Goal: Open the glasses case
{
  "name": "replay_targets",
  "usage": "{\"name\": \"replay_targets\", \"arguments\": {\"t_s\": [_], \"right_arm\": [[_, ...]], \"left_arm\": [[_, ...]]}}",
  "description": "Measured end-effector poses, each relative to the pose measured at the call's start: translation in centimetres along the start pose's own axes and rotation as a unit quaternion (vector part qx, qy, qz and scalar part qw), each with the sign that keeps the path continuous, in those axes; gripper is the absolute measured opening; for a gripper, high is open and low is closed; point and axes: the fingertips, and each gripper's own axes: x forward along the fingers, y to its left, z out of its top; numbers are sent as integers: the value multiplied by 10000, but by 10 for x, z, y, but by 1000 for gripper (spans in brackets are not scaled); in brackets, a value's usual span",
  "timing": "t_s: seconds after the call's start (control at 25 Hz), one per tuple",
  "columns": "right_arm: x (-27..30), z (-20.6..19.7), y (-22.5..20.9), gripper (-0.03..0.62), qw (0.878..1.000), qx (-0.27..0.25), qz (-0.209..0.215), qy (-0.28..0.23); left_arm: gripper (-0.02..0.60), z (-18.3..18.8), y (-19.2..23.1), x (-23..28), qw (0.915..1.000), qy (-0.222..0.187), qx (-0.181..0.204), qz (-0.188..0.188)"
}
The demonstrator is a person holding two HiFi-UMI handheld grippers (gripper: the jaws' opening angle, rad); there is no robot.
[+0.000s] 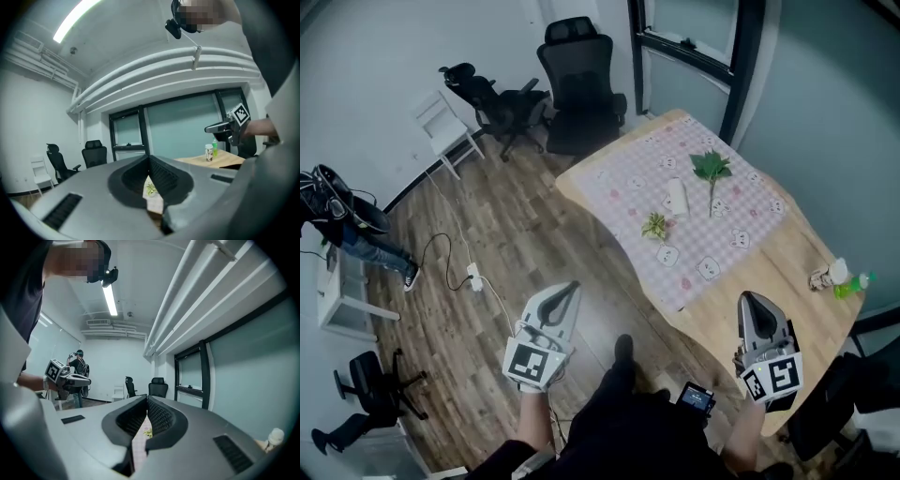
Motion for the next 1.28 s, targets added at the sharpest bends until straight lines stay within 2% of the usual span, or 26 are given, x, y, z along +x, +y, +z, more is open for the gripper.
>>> {"name": "replay_targets", "arguments": {"t_s": [0.2,0.32,0.44,0.64,0.84,1.04,1.2,1.28], "right_arm": [[67,29,-16,15,9997,-77,-244,-54],[92,37,-23,15,9993,-143,-349,-3],[107,36,-36,15,9992,-109,-377,37],[127,28,-57,15,9998,-44,-172,-31],[131,19,-76,15,9999,135,-100,-37],[132,9,-88,15,9997,204,-111,-40],[139,10,-95,21,9994,259,-204,-141],[144,6,-96,73,9995,191,-188,-150]], "left_arm": [[0,15,51,58,9991,-291,69,-298],[-2,29,75,79,9988,-421,-119,-211],[-2,31,89,99,9992,-332,-229,-24],[-2,30,94,120,9993,-259,-156,241],[-2,21,89,122,9988,-44,-137,473],[-2,21,91,132,9983,-34,1,588],[-2,22,88,136,9980,34,-163,610],[0,22,86,138,9984,2,-86,553]]}}
